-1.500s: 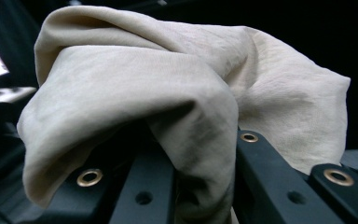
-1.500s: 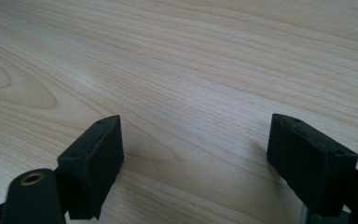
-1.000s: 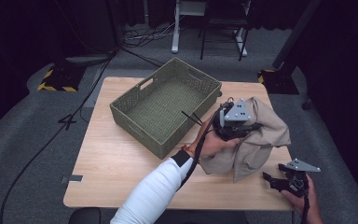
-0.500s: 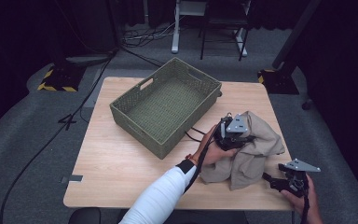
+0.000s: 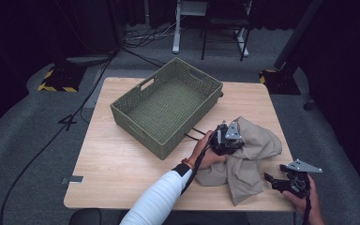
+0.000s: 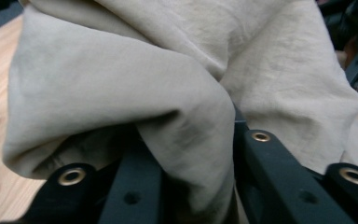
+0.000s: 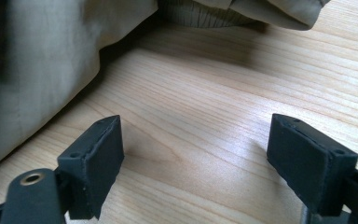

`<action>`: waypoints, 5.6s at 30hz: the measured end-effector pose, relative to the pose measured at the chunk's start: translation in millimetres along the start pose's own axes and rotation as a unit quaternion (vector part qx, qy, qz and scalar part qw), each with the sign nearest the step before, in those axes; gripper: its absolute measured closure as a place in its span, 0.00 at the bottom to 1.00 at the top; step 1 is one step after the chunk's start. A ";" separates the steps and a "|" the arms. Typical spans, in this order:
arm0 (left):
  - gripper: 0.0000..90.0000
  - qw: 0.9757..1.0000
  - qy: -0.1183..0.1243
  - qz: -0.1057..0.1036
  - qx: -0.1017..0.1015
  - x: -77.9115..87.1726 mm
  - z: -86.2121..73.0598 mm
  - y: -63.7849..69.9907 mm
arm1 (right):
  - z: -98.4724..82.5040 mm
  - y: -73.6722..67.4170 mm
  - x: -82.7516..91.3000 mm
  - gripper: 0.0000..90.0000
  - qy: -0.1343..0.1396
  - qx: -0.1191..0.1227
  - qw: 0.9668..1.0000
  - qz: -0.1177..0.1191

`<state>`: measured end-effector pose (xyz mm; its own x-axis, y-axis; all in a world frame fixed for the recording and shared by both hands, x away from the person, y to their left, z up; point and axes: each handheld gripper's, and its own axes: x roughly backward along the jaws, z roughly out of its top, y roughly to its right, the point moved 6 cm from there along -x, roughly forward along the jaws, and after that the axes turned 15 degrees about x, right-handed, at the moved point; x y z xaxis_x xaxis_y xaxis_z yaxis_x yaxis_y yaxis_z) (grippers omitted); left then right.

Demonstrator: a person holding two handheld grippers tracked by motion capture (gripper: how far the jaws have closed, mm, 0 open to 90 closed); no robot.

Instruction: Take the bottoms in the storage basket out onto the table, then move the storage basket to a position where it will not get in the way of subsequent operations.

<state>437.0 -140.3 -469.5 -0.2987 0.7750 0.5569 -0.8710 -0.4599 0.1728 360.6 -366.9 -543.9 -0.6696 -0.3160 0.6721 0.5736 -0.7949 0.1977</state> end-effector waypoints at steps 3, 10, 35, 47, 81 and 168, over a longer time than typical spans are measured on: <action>0.68 1.000 -0.017 0.001 -0.001 2.6 -7.7 -0.8 | 0.0 0.0 0.0 0.21 0.000 0.000 1.000 0.000; 0.30 0.999 -0.022 0.018 0.015 25.9 -8.9 -1.1 | 0.0 0.0 0.0 0.21 0.000 0.000 1.000 0.000; 0.18 0.998 -0.055 -0.013 -0.027 123.9 -104.9 0.1 | 2.8 -0.4 6.5 0.27 0.013 0.016 1.000 0.001; 0.19 0.996 -0.090 0.020 0.010 150.5 -164.4 -22.5 | 40.6 2.5 41.5 0.31 0.086 0.025 0.996 -0.008; 0.17 0.985 -0.086 0.104 0.103 199.1 -218.0 -64.7 | 48.4 -27.8 -37.8 0.25 0.022 0.084 0.994 0.064; 0.30 0.993 -0.058 0.103 0.003 188.7 -103.1 -120.4 | 43.3 -26.3 -37.0 0.26 0.027 0.067 0.994 0.082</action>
<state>445.3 106.0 -469.0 -0.4223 0.6095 0.6710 -0.7941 -0.6057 0.0504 390.7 -311.9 -543.1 -0.5844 -0.4660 0.6643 0.7322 -0.6558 0.1841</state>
